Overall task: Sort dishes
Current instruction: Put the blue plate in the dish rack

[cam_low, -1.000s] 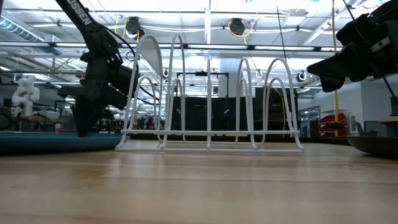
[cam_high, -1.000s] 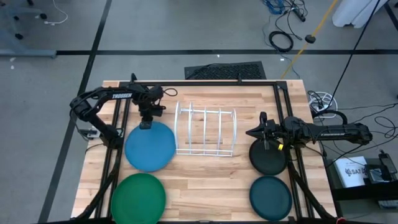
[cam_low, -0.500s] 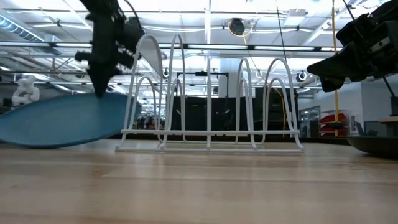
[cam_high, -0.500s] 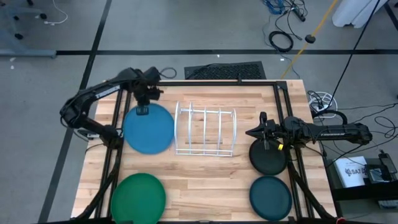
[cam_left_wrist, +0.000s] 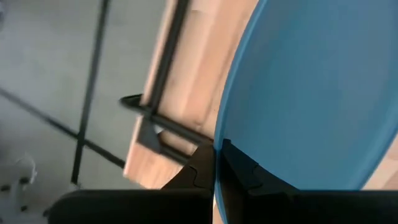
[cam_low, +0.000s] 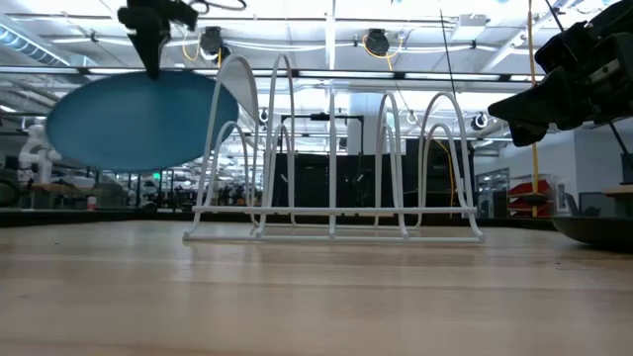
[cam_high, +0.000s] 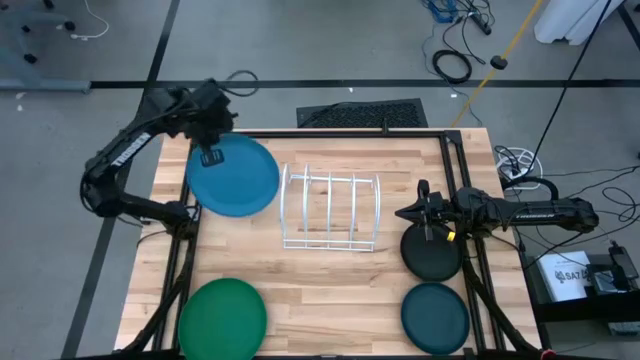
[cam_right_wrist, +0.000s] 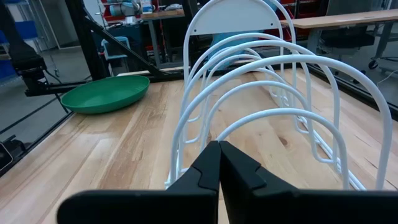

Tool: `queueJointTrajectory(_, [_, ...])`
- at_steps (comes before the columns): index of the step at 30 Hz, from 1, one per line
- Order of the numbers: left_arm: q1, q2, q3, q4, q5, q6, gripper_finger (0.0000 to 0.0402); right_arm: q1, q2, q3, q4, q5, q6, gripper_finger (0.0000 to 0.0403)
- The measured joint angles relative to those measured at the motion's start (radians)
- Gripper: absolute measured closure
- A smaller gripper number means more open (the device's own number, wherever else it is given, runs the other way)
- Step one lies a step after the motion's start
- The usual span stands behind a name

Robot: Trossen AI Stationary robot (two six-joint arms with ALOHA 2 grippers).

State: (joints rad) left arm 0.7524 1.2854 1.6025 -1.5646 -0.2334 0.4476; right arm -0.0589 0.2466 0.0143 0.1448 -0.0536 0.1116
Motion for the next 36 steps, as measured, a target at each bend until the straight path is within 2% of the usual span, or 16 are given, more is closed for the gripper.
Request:
queueJointTrajectory(4, [-0.01, -0.027, 0.092, -0.008, -0.043, -0.076, 0.0392, 0.0, 0.0, 0.0, 0.0, 0.0, 0.0, 0.0403])
queueJointTrajectory(11, [-0.021, -0.045, 0.24, -0.007, -0.184, -0.24, 0.0392, 0.0, 0.0, 0.0, 0.0, 0.0, 0.0, 0.0403])
queueJointTrajectory(22, [-0.169, -0.051, 0.372, 0.057, -0.363, -0.413, 0.0392, 0.0, 0.0, 0.0, 0.0, 0.0, 0.0, 0.0403])
queueJointTrajectory(29, [-0.304, -0.051, 0.388, 0.257, -0.454, -0.468, 0.0392, 0.0, 0.0, 0.0, 0.0, 0.0, 0.0, 0.0403])
queueJointTrajectory(36, [-0.482, -0.008, 0.389, 0.63, -0.48, -0.428, 0.0392, 0.0, 0.0, 0.0, 0.0, 0.0, 0.0, 0.0403])
